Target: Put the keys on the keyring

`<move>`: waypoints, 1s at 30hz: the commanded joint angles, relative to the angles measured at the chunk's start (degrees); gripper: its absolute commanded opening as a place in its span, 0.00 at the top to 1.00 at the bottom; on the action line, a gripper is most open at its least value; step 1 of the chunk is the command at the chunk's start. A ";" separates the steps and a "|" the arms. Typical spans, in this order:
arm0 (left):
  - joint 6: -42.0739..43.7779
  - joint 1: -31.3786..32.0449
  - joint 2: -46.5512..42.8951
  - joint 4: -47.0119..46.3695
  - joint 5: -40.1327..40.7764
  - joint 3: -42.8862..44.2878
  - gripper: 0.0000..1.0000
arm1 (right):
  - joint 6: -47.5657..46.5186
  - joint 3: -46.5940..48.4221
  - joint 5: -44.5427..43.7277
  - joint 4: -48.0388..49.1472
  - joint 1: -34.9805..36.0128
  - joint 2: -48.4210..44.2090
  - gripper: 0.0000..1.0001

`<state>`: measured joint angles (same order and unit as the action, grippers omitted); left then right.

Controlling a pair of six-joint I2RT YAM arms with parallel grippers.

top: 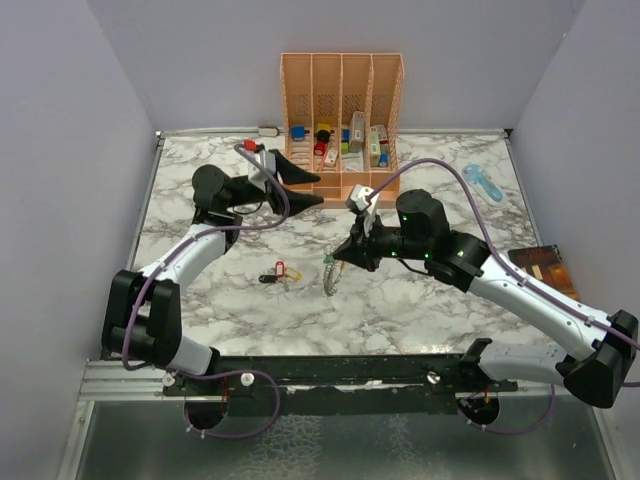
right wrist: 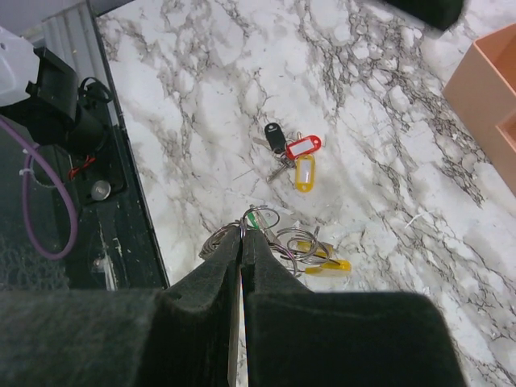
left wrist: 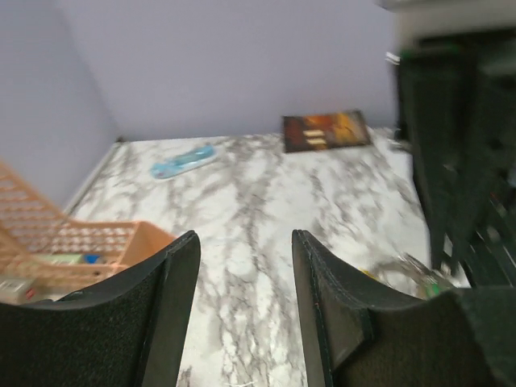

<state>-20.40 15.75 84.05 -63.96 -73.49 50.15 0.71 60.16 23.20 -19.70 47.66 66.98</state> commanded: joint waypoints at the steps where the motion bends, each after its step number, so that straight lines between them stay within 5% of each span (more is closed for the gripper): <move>1: 7.29 0.73 -4.96 25.69 21.05 6.19 0.49 | 2.83 0.88 -2.03 2.43 0.15 -3.00 0.99; 11: 68.93 7.44 -17.44 51.46 7.89 -3.59 0.49 | 2.86 3.02 4.17 -2.90 0.15 -2.54 0.99; 18: 109.76 7.52 -13.92 93.34 1.73 7.26 0.49 | 1.93 3.12 5.48 -3.86 0.11 -2.26 0.99; 26: 125.46 10.13 -12.43 111.77 2.13 11.84 0.49 | 1.57 1.73 5.93 -3.51 0.15 -2.14 0.99; 30: 118.08 12.90 -14.22 105.03 4.00 9.32 0.49 | 1.67 1.29 6.10 -2.92 0.15 -1.46 0.99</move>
<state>97.76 26.46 71.77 40.14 -68.93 60.69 2.74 60.95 27.40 -23.99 47.66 64.93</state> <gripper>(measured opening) 0.509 0.015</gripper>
